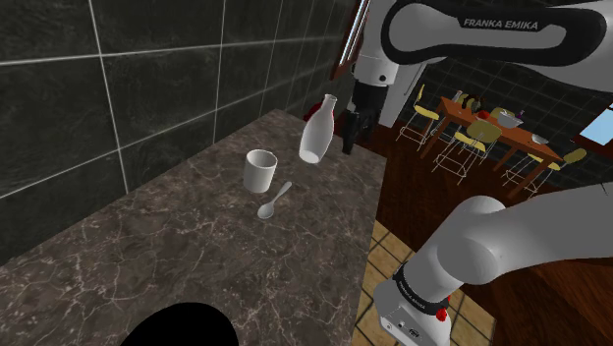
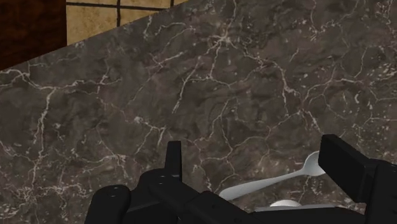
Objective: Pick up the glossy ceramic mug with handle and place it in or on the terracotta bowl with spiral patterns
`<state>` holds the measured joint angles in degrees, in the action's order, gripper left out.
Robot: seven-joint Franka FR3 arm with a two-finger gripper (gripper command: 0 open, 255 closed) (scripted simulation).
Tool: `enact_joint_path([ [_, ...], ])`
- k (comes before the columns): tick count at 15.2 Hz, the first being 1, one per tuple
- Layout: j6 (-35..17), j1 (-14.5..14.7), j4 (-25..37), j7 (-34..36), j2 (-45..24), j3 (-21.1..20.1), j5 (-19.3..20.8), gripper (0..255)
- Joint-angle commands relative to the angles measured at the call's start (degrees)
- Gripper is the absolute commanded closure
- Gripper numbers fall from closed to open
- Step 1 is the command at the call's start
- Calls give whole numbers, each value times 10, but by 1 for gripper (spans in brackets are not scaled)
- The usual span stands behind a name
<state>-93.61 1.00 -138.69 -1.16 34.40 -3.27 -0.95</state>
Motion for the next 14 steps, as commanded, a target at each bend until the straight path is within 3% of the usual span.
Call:
enact_joint_path([
  [1, -29, 5, 8, 20, -33, -15, -7, 0],
  [8, -109, 21, 70, 99, -165, -71, -14, 0],
  [14, -155, 33, 152, 170, -289, -108, 7, 0],
])
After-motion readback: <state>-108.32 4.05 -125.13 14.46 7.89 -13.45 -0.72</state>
